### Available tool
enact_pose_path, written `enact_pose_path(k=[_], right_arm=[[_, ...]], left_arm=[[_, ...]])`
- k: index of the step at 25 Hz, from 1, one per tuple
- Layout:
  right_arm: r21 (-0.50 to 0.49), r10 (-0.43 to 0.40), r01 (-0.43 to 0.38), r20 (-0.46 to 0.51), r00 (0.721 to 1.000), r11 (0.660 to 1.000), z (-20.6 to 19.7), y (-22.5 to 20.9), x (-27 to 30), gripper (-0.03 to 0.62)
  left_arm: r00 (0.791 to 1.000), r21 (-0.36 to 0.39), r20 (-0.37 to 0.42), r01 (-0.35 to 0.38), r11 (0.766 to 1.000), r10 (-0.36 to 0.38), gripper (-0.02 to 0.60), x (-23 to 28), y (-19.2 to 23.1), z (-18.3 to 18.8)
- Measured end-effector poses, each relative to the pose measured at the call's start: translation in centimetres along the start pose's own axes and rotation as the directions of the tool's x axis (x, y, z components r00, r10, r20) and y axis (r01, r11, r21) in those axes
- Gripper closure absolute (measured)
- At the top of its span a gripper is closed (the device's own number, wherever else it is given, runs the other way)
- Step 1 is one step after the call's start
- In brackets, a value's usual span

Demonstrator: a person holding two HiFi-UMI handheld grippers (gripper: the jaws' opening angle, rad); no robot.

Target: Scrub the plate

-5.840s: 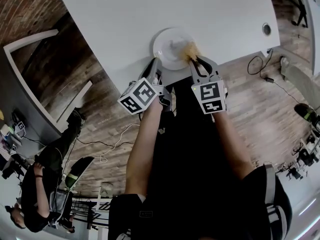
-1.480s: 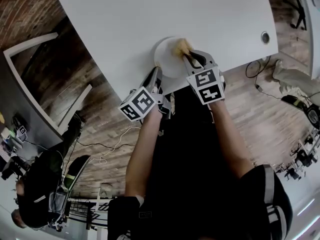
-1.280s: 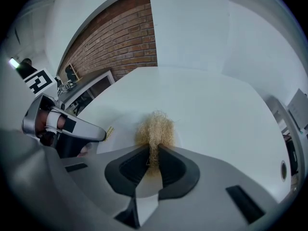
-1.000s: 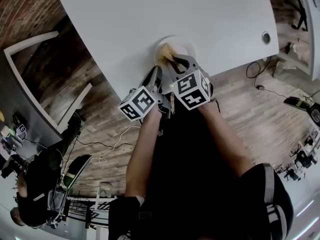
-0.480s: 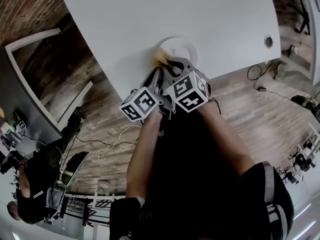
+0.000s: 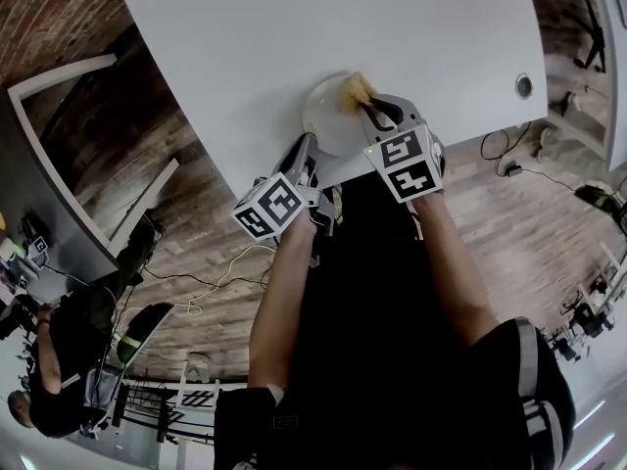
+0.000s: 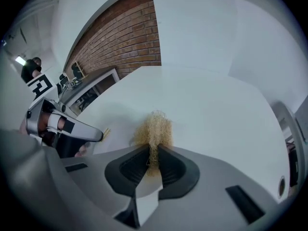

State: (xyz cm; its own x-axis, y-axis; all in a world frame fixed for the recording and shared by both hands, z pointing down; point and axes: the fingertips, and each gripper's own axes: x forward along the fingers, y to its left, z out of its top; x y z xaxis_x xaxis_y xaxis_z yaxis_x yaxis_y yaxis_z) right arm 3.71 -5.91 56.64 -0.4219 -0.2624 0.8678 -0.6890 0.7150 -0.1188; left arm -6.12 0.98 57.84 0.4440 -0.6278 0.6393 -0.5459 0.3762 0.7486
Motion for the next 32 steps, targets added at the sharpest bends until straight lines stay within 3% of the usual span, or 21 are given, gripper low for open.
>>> enact_pose_path(k=[6,13,21,27,32], right_arm=[[0.041,-0.037,0.037,0.02,0.999,0.999,0.2,-0.9,-0.3,0.551],[0.017,-0.037,0.037,0.01,0.999,0.999,1.1,-0.9,0.3,0.551],[-0.025,0.074,-0.074,0.006,0.997,0.997,2.3,3.2,1.8,0.551],[-0.045,0.203,-0.203,-0.017,0.979,0.978,2.7,7.4,2.2,0.551],[-0.086,0.229,-0.231,-0.032,0.973,0.969,3.1,8.8,2.3,0.551]], left_arm=[[1.0,0.011,-0.011,-0.002,1.0,0.002,0.561,0.0,0.1,0.1],[1.0,0.024,-0.01,-0.004,1.0,0.004,0.561,0.3,-0.3,-0.1],[1.0,0.027,-0.007,-0.006,1.0,0.006,0.561,0.4,-0.6,-0.2],[1.0,0.013,-0.012,0.0,1.0,0.0,0.561,0.3,-0.4,-0.3],[1.0,-0.013,-0.012,0.005,1.0,-0.005,0.56,0.3,-0.3,-0.2]])
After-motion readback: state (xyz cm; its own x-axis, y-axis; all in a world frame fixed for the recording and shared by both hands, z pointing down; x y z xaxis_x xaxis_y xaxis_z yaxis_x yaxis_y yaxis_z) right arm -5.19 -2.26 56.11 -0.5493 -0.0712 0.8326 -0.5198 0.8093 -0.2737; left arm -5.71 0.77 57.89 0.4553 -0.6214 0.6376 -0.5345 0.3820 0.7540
